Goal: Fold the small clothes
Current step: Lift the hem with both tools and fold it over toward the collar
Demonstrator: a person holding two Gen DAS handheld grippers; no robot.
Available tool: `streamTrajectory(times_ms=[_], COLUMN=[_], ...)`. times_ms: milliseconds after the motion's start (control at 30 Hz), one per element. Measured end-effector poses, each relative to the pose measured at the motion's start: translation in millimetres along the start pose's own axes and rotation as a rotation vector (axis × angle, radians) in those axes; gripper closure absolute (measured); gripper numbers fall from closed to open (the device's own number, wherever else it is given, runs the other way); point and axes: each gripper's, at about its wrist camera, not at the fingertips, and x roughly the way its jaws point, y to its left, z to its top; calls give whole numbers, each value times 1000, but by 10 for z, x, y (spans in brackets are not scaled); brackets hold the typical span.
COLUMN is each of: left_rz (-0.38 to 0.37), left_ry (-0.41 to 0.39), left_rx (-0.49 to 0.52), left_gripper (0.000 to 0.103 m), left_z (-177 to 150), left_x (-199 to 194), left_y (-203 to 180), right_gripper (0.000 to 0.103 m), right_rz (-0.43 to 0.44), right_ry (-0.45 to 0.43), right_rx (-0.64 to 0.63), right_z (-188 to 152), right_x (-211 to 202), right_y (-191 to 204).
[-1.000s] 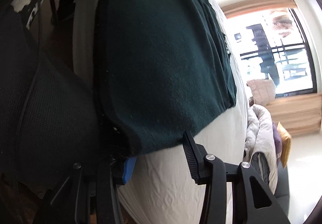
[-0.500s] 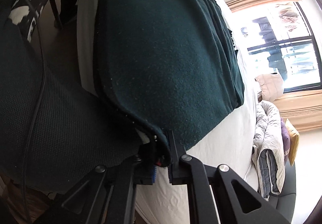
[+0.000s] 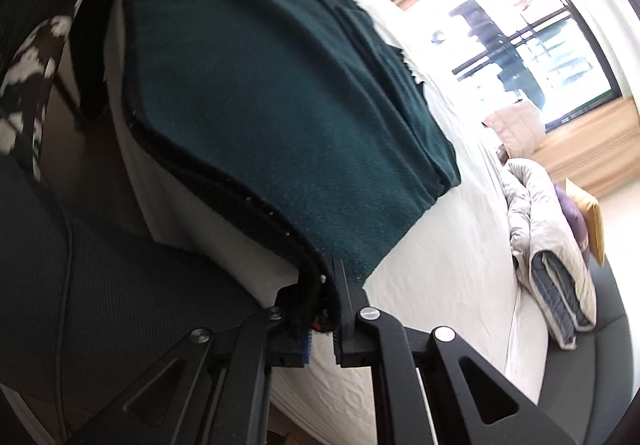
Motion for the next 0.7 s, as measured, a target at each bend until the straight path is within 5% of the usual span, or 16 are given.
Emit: streamTrajectory(times_ms=[300,700], left_rz=[-23,4], left_ry=[33,-30], left_rx=[-373,-829], left_gripper=[99,99], left_z=[81,110], left_x=[-39,10], left_y=[671,1765], right_gripper=[96,97], right_rz=[28,65], right_ry=[-94,-285], right_rx=[276,748], right_z=[80,144], right_x=[-144,-182], right_y=[-363,-1245])
